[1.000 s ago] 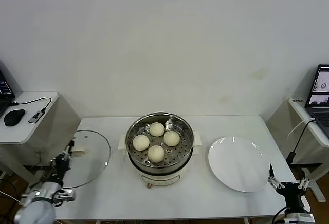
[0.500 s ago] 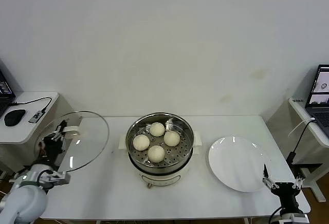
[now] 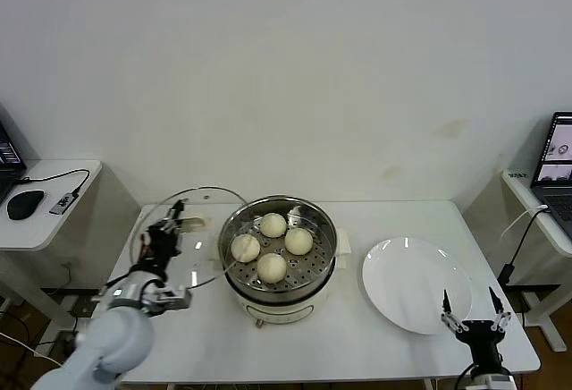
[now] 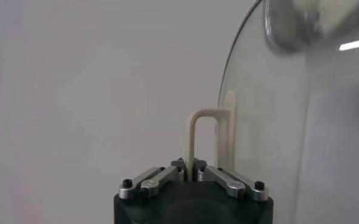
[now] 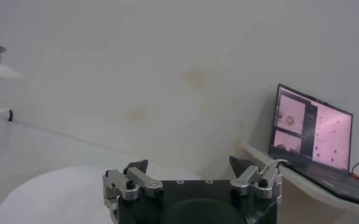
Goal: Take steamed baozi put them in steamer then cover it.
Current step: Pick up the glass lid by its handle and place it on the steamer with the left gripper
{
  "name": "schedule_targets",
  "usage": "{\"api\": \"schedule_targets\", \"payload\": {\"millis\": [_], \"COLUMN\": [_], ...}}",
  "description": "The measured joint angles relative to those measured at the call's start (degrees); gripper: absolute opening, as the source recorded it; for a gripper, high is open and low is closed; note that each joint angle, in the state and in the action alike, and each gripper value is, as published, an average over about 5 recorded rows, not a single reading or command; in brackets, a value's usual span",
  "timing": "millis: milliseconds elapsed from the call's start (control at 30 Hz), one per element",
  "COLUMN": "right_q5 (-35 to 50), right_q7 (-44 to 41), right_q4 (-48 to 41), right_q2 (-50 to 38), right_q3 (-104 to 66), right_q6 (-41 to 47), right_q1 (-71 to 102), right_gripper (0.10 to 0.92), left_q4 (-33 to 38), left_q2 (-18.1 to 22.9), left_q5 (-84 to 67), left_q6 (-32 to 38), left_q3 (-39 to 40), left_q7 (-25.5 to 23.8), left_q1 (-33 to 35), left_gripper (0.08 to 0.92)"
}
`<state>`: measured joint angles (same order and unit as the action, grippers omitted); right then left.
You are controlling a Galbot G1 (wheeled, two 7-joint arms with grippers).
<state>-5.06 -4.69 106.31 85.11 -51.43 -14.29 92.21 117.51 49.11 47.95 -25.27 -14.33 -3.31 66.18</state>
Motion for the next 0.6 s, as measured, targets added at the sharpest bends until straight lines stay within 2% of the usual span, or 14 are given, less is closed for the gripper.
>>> {"api": "schedule_targets", "payload": {"millis": [300, 600], "right_q5": [-2.11, -3.29], "right_q7": [0.50, 0.75], "right_q4": [-0.51, -1.22], "right_q2": [0.83, 1.06], "right_q3": [0.64, 1.01], "right_q6": [-0.23, -0.67], "right_q1": [-0.16, -0.25], "right_gripper": [0.823, 0.823], "left_q4": [-1.15, -3.89], "left_q2": [6.75, 13.38], "left_q5": [5.68, 14.02], "left_q6": [-4.94, -6.52], "left_q3": [10.81, 17.69], "left_q7": [-4.78, -9.51], "left_q1": [-8.38, -12.97], "left_gripper": [0.144, 0.144]}}
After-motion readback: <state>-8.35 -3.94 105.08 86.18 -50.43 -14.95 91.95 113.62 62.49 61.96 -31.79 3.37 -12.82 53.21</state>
